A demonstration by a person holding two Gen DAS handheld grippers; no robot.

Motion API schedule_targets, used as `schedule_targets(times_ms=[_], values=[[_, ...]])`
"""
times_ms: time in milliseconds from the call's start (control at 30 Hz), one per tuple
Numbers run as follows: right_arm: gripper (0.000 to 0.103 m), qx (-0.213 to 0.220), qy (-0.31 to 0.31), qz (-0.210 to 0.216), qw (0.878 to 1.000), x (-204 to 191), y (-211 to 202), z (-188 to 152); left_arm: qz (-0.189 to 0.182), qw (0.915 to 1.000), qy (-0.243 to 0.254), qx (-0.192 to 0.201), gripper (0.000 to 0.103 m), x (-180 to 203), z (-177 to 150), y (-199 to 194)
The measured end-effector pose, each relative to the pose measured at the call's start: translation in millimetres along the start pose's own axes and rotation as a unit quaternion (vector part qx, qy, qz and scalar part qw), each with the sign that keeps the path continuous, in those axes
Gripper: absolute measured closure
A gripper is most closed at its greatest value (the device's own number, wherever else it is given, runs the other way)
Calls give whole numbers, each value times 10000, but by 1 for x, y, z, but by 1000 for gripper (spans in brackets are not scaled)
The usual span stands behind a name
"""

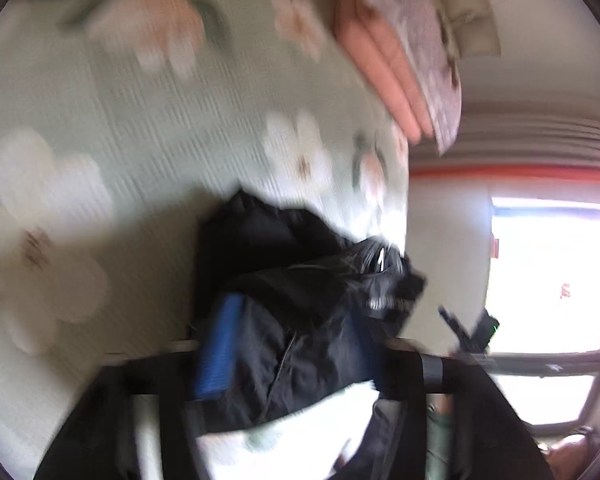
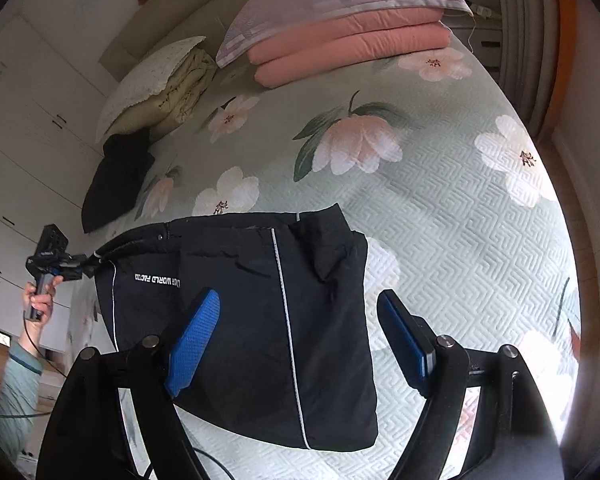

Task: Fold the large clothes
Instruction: 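Lay the hem over the jacket and release both grippers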

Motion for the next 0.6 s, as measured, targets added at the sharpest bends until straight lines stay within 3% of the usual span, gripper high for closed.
schedule_targets(times_ms=[33,100,167,233,333,467,567,600], values=[[19,-16,-211,-114,9997,-11,6,-4,-80,9995,14,310,24,3,3,-19],[19,18,-581,-378,9976,-26,14,-10,129,9980,120,607,24,8,2,-37],[19,173,-963,-739,9925,-46,22,-15,1019,9867,646,1093,24,24,-9,-51],[19,378,-1253,-1056,9858,-67,28,-18,1538,9741,1046,1283,24,43,-26,-43],[19,611,-1433,-1201,9805,-96,39,-22,1696,9601,1714,1420,24,83,-64,-4],[20,655,-1626,-1457,9737,-119,67,-28,1827,9471,2368,1166,24,111,-105,76],[36,518,-1386,-1265,9809,-118,98,-31,1867,9433,2584,928,23,118,-122,137],[36,506,-1313,-1224,9825,-116,108,-30,1957,9411,2632,823,23,119,-123,157]])
Point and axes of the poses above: each gripper's, at about its wrist camera, not at the fingertips, and y roughly the way its jaws point, x to its right, z to its top, the point moved 8 cm from there along y, roughly the way its jaws point, and after that the axes turned 3 degrees about -x, right-handed, at the moved point
